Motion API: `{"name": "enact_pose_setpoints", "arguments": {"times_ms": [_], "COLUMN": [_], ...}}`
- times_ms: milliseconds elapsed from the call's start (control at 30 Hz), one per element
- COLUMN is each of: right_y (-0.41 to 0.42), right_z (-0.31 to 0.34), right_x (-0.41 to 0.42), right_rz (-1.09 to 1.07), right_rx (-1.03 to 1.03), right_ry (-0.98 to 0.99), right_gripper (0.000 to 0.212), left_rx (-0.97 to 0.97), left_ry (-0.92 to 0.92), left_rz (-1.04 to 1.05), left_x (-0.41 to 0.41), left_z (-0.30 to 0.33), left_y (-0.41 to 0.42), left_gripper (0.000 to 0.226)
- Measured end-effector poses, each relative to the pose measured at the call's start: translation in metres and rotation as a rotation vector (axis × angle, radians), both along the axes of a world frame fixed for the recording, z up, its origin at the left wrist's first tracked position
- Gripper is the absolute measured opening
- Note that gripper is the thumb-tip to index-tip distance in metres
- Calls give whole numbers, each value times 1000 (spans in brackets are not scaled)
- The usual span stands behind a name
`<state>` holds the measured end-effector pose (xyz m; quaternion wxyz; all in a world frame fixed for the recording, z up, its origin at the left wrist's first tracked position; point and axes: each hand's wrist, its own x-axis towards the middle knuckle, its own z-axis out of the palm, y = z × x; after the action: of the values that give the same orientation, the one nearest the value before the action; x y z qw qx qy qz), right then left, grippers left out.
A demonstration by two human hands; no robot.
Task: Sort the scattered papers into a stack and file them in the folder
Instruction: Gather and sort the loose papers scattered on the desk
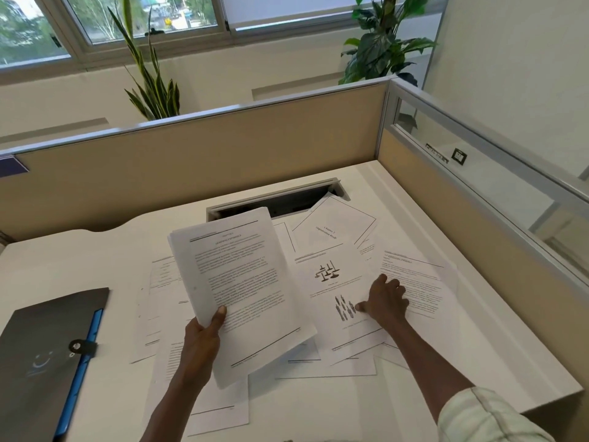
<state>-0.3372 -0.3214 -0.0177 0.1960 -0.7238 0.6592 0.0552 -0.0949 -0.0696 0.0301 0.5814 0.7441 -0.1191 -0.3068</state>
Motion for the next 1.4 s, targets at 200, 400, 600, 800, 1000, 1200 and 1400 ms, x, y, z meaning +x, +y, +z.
{"name": "enact_pose_setpoints", "arguments": {"times_ms": [200, 400, 600, 800, 1000, 1200, 1400], "right_y": [-15, -14, -4, 14, 24, 41, 44], "right_z": [-3, 2, 61, 135, 146, 100, 84], "right_x": [-4, -14, -12, 5, 16, 28, 23], "right_rz": [-35, -19, 181, 311, 152, 186, 94], "right_rx": [102, -64, -342, -358, -42, -44, 189], "right_ry": [-65, -461, -670, -956, -1128, -856, -995], "right_gripper": [89, 38, 22, 28, 40, 42, 55], "left_rx": [28, 73, 56, 41, -21, -116, -198], "left_ry": [-29, -111, -97, 27, 161, 313, 298], "left_rz": [43, 92, 141, 228, 122, -38, -143], "left_x": [-11, -18, -21, -23, -35, -45, -46], "left_z": [-4, -11, -6, -3, 5, 22, 31], "left_y": [-6, -6, -10, -20, -26, -31, -32], "left_gripper": [15, 31, 33, 42, 32, 25, 28]}}
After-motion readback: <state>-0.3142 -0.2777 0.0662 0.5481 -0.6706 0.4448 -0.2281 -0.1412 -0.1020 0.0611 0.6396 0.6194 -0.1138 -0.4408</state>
